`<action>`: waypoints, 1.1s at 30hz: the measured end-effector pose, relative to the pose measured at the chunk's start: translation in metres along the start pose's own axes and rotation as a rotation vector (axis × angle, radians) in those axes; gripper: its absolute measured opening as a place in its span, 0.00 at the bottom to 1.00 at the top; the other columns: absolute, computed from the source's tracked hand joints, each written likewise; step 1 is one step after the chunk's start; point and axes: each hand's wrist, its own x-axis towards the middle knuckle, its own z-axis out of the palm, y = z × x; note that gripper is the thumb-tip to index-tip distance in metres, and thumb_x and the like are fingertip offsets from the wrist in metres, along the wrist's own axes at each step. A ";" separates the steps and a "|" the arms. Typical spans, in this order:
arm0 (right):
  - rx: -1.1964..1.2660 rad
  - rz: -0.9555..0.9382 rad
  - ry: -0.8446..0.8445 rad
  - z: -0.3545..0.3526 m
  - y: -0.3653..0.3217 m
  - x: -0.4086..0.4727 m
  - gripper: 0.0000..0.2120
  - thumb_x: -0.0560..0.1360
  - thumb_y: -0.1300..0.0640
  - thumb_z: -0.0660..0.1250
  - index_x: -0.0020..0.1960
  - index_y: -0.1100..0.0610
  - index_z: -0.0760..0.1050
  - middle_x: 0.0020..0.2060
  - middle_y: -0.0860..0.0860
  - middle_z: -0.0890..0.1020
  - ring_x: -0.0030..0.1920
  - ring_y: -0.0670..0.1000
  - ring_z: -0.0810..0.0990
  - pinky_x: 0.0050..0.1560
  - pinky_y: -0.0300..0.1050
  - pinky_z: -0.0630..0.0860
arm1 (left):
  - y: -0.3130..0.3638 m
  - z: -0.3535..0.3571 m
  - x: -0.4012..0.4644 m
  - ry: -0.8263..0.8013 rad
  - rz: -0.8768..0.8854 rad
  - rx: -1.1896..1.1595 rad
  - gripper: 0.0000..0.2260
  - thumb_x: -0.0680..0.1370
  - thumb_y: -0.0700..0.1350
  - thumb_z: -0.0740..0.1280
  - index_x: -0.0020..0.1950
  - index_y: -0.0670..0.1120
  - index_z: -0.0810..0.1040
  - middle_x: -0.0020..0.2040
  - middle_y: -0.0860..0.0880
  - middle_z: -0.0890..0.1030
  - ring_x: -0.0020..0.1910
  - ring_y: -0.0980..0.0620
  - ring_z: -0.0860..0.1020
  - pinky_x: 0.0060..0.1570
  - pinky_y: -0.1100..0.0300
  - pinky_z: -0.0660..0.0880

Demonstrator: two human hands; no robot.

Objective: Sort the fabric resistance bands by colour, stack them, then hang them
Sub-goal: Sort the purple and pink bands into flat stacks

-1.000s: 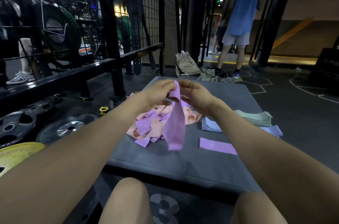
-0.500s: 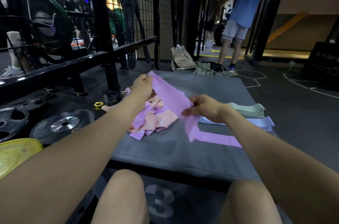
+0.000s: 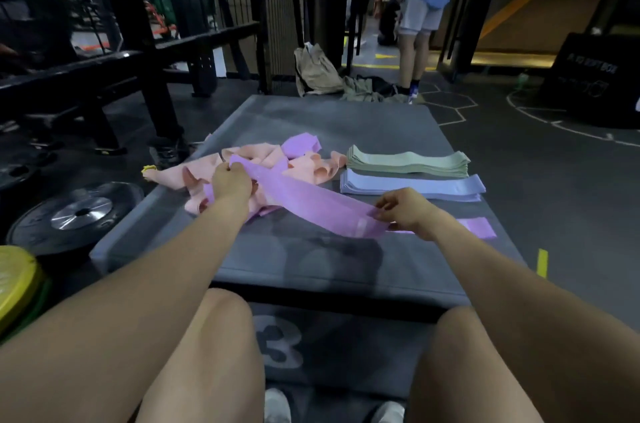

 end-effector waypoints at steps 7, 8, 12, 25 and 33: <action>0.179 0.095 0.023 0.012 0.024 0.014 0.05 0.76 0.66 0.65 0.40 0.62 0.73 0.32 0.55 0.76 0.26 0.47 0.76 0.26 0.36 0.76 | -0.032 0.001 0.010 -0.023 -0.036 0.114 0.16 0.81 0.42 0.54 0.65 0.35 0.70 0.59 0.36 0.77 0.46 0.46 0.73 0.49 0.52 0.73; 0.203 0.116 0.018 0.014 0.027 0.016 0.08 0.77 0.66 0.64 0.39 0.62 0.72 0.32 0.56 0.76 0.23 0.46 0.76 0.25 0.36 0.75 | -0.037 0.002 0.011 -0.026 -0.029 0.128 0.16 0.81 0.41 0.55 0.65 0.35 0.70 0.61 0.35 0.76 0.47 0.47 0.72 0.52 0.52 0.73; 0.193 0.133 0.032 0.022 0.033 0.019 0.12 0.79 0.60 0.62 0.36 0.60 0.71 0.32 0.54 0.76 0.23 0.44 0.76 0.24 0.33 0.71 | -0.056 0.002 0.012 0.001 0.032 0.246 0.15 0.79 0.40 0.55 0.60 0.33 0.72 0.58 0.32 0.76 0.49 0.43 0.76 0.57 0.47 0.74; -0.077 0.108 0.096 0.018 0.033 0.012 0.07 0.72 0.67 0.68 0.38 0.57 0.77 0.29 0.51 0.74 0.29 0.48 0.69 0.30 0.39 0.67 | -0.058 0.004 0.000 0.040 0.230 0.402 0.17 0.80 0.41 0.54 0.64 0.35 0.72 0.58 0.35 0.77 0.58 0.38 0.74 0.52 0.55 0.69; 0.380 0.183 0.263 -0.037 0.049 0.002 0.12 0.76 0.66 0.60 0.35 0.55 0.68 0.34 0.52 0.71 0.34 0.48 0.70 0.35 0.42 0.72 | -0.037 0.046 -0.005 0.003 0.218 0.377 0.17 0.79 0.41 0.54 0.63 0.34 0.73 0.60 0.35 0.76 0.57 0.36 0.75 0.56 0.50 0.72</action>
